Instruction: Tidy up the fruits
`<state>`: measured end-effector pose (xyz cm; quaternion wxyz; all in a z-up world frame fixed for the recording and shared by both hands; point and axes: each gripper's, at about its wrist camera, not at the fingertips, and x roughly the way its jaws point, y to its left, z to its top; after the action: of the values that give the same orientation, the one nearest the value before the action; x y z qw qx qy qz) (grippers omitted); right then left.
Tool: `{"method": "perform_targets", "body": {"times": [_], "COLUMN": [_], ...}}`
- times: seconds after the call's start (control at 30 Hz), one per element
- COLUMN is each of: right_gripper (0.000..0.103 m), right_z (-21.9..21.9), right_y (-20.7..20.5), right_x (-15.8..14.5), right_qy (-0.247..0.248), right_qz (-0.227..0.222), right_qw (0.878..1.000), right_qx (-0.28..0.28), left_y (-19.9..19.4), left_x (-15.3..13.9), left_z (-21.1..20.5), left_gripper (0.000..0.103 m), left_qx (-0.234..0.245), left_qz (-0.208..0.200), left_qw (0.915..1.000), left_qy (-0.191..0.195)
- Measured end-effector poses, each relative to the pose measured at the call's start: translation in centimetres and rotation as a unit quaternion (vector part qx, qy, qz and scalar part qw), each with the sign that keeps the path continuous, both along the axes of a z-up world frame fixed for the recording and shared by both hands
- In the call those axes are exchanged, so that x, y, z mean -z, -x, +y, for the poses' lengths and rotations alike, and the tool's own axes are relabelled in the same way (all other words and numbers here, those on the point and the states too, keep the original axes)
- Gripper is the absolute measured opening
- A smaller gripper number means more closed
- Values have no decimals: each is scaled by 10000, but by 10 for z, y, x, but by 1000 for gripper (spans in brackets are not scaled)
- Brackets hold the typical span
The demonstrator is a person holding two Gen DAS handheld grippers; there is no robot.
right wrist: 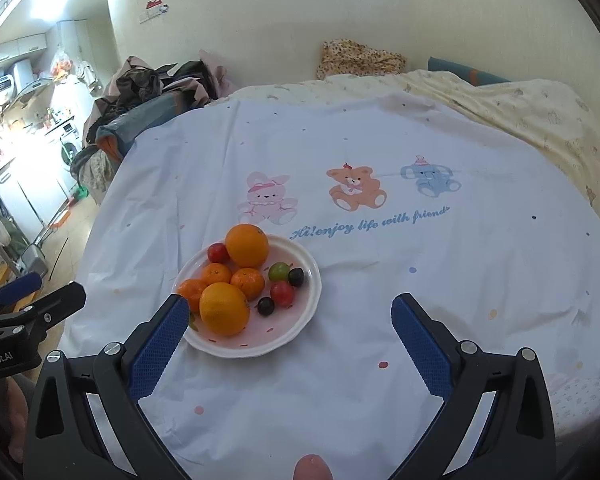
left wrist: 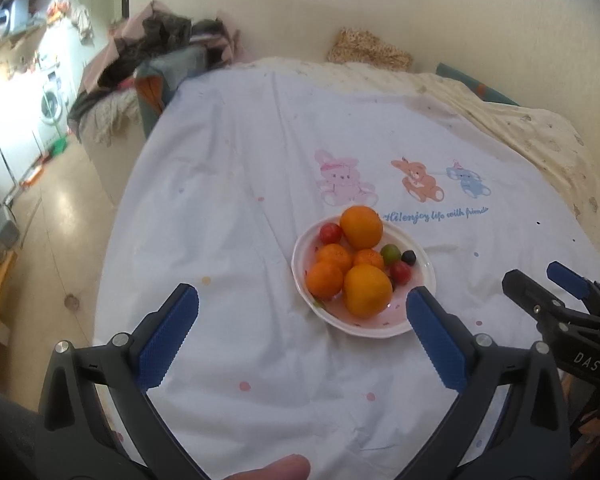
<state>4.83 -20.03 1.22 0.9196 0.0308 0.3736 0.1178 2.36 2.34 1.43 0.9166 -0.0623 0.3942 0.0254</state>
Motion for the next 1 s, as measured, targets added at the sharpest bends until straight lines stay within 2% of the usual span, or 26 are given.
{"method": "perform_targets", "body": {"times": [0.27,0.43,1.0], "right_gripper": [103,103,103], "right_z": [-3,-3,-4], "right_y": [-3,-3,-2], "right_x": [5,4,1], "right_qy": [-64,-52,-54], "right_qz": [154,134,127], "right_qw": [9999,9999,9999], "right_qx": [44,44,62], "left_y": [-2,-1,-1], "left_x": [2,1,3], "left_z": [0,-3,-1], "left_gripper": [103,103,103], "left_qx": [-34,8,-33], "left_qz": [33,-10,-4], "left_qw": [10000,10000,9999], "left_qy": [23,-94,-103]}}
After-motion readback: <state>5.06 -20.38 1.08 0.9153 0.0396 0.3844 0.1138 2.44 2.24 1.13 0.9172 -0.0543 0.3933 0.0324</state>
